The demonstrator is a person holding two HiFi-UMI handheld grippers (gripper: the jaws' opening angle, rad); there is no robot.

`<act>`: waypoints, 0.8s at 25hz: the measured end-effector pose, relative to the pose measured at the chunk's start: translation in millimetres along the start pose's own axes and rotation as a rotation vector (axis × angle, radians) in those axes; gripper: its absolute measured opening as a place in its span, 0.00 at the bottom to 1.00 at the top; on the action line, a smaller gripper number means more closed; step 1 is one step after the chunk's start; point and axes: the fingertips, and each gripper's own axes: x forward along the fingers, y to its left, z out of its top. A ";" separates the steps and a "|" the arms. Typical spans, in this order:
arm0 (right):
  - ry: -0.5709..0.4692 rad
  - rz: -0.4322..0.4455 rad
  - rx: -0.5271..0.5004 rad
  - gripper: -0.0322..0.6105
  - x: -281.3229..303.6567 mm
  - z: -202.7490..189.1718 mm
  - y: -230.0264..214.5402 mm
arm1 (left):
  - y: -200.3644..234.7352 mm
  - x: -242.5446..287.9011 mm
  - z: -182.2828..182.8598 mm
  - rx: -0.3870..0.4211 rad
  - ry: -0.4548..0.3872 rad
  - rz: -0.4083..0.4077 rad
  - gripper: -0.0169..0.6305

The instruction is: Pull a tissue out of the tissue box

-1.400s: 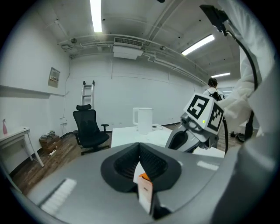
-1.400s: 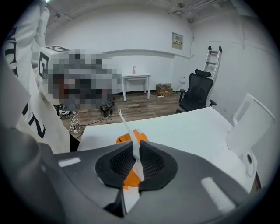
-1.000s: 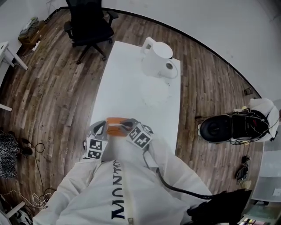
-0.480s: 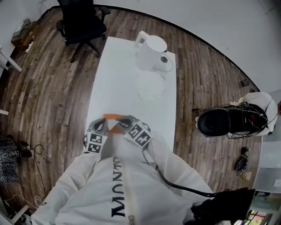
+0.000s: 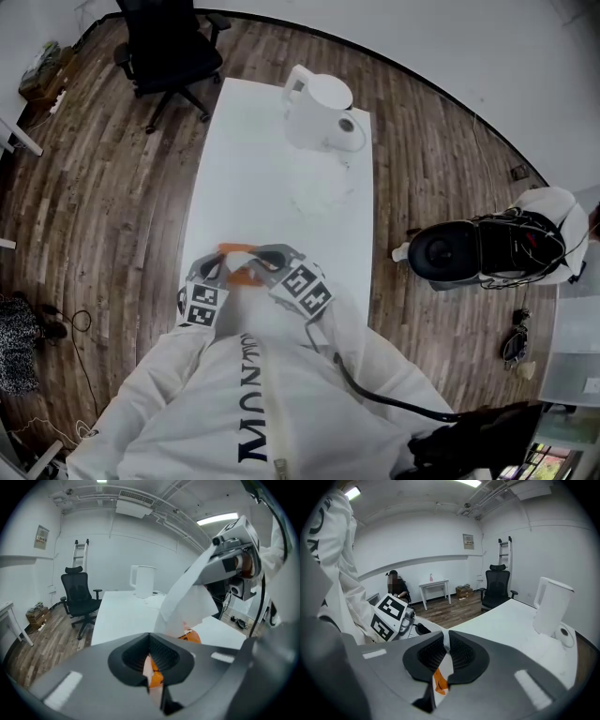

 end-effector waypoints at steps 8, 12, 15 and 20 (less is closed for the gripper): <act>-0.123 -0.036 0.104 0.06 -25.5 24.4 -12.2 | -0.4 -1.7 -3.0 0.009 -0.001 -0.008 0.02; -0.186 -0.056 0.154 0.06 -41.7 37.4 -31.5 | -0.7 -1.9 -1.2 0.015 -0.003 -0.009 0.02; -0.228 -0.076 0.201 0.06 -53.3 43.2 -54.3 | -0.8 -5.4 3.1 0.017 -0.012 -0.008 0.02; -0.281 -0.122 0.255 0.06 -69.1 49.2 -94.0 | 0.7 -17.7 14.9 0.016 -0.041 0.006 0.02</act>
